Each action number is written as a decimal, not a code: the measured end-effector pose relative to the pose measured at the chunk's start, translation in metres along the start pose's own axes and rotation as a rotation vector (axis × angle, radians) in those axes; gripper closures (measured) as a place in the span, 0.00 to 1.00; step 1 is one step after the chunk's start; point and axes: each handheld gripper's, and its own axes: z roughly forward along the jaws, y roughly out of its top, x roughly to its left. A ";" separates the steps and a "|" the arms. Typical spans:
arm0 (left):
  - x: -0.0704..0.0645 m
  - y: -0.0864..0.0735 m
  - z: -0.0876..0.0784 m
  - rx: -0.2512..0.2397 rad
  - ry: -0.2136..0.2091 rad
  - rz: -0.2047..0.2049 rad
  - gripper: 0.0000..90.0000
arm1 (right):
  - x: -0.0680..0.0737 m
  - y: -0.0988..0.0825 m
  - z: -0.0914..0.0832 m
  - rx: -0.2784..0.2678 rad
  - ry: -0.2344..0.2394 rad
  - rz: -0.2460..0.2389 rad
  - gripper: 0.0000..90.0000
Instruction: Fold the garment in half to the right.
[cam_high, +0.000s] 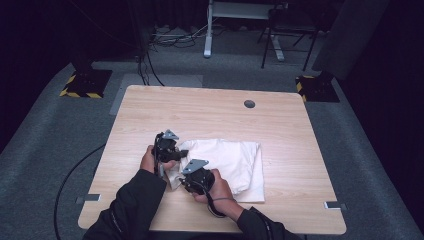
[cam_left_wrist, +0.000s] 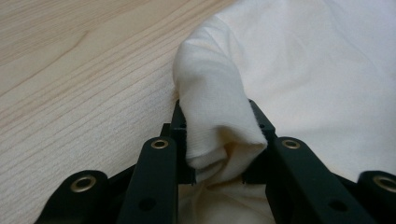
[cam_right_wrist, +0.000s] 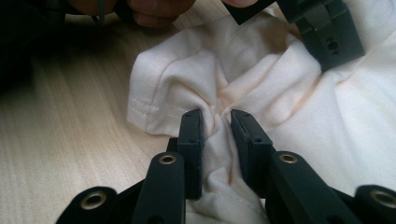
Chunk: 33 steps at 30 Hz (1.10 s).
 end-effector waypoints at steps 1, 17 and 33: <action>0.001 -0.002 -0.003 -0.002 0.004 -0.004 0.80 | 0.002 0.000 0.000 -0.005 0.008 -0.001 0.83; 0.011 -0.032 -0.036 0.010 0.028 -0.028 0.80 | 0.029 0.011 0.009 -0.017 0.093 -0.051 0.84; 0.021 -0.062 -0.077 0.004 0.091 -0.076 0.80 | 0.055 0.031 0.016 -0.042 0.187 -0.079 0.85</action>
